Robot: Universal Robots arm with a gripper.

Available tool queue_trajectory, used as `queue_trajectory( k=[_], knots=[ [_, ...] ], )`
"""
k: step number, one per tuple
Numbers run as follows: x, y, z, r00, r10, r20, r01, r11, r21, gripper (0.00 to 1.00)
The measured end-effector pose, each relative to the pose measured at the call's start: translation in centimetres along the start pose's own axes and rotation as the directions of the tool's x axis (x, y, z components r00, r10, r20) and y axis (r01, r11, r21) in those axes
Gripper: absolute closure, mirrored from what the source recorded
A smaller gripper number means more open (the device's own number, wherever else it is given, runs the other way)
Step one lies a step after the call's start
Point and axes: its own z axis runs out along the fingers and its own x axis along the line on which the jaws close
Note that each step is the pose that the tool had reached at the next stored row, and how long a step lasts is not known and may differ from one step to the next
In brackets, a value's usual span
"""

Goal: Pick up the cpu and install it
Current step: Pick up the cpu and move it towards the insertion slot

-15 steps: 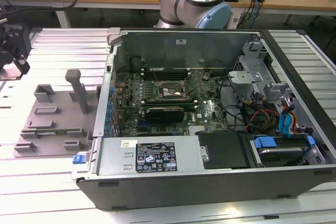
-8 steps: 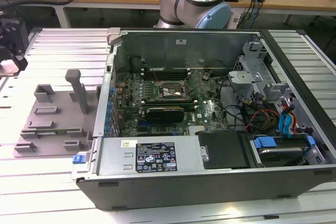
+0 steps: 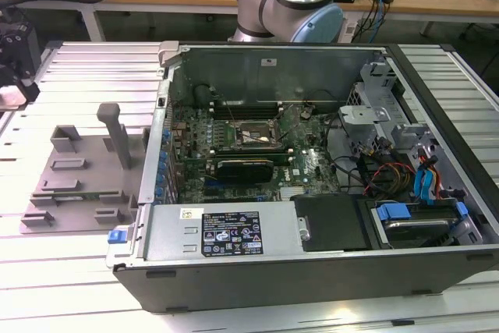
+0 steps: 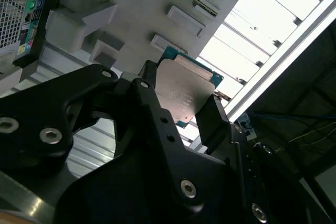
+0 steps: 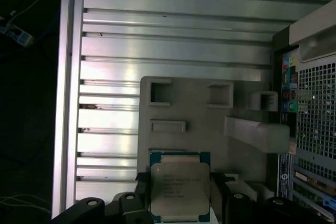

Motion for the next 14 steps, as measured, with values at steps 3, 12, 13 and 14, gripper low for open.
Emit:
queue_trajectory(
  k=[3, 12, 13, 14],
  knots=[
    [-0.01, 0.00, -0.25, 1.0000, -0.001, 0.0006, 0.001, 1.0000, 0.0000, 0.45],
    [-0.06, 0.02, -1.40, 1.0000, -0.002, 0.0018, 0.002, 1.0000, -0.0002, 0.45],
    [-0.06, 0.02, -1.51, 1.0000, -0.002, 0.0018, 0.002, 1.0000, -0.0003, 0.45],
    [-0.09, 0.03, -2.01, 1.0000, -0.002, 0.0018, 0.002, 1.0000, -0.0004, 0.45]
  ],
)
